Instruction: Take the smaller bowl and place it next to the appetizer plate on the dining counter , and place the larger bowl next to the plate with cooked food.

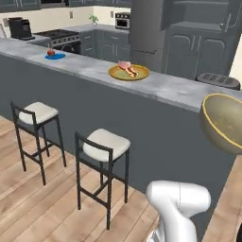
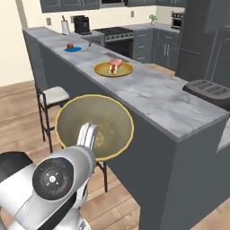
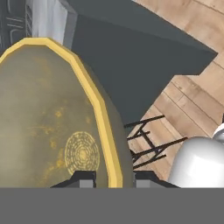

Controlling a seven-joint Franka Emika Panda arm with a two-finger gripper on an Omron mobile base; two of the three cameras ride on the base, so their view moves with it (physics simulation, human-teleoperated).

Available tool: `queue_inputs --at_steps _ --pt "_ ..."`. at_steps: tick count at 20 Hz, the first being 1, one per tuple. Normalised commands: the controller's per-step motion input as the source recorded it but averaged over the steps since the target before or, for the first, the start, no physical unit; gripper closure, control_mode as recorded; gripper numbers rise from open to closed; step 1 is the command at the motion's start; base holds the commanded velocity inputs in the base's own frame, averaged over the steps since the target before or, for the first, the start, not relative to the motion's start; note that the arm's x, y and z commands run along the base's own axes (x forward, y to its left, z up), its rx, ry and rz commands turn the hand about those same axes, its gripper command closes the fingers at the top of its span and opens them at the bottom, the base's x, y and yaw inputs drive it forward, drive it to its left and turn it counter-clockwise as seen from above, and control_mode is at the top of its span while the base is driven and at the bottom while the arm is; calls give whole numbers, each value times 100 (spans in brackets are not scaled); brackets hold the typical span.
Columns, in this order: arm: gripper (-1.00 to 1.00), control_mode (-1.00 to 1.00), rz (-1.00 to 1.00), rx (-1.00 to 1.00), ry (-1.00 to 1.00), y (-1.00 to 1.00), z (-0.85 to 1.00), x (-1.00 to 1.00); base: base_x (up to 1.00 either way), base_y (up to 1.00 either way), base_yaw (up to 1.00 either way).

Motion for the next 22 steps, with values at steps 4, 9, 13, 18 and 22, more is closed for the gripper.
queue_inputs --at_steps 4,9,13,18,22 --pt "100 100 0 0 0 0 0 0 100 100 -58" --pt "100 100 0 0 0 0 0 0 100 100 -56" --pt "100 100 0 0 0 0 0 0 100 90 -39" --pt "100 100 0 0 0 0 0 0 100 0 2" --pt "100 100 0 0 0 0 0 0 93 -1 45"
